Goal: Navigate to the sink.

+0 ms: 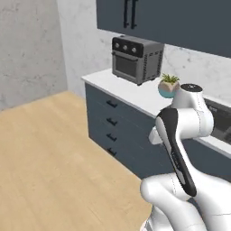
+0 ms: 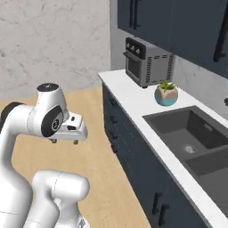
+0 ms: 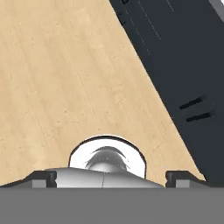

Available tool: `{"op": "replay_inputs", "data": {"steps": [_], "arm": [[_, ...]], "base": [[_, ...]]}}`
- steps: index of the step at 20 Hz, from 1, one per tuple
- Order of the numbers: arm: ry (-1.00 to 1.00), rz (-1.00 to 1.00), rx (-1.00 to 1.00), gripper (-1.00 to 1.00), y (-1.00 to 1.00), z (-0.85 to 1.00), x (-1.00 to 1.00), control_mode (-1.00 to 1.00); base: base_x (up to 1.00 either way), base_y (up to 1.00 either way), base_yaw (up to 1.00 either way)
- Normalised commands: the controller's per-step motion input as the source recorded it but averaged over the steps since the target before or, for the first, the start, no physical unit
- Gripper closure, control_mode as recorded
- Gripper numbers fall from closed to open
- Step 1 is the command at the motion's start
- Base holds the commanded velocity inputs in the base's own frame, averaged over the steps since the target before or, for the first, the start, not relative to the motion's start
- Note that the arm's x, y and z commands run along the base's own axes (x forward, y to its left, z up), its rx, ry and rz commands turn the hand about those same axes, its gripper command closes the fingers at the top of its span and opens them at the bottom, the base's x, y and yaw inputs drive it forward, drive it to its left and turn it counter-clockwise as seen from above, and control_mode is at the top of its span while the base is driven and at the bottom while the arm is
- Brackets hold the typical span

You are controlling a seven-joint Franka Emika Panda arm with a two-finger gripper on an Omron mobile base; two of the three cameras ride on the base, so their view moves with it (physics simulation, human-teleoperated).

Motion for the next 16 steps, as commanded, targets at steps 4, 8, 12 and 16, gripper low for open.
{"op": "replay_inputs", "data": {"steps": [4,8,12,16], "arm": [[0.0,0.0,0.0,-1.0,0.0,0.0,0.0,1.0],[0.0,0.0,0.0,-1.0,0.0,0.0,0.0,1.0],[0.0,0.0,0.0,-1.0,0.0,0.0,0.0,1.0],[0.0,0.0,0.0,-1.0,0.0,0.0,0.0,1.0]], "base": [[0.27,-0.49,-0.74],[0.4,-0.27,-0.79],[0.52,-0.07,-0.8],[0.69,0.26,-0.75]]}}
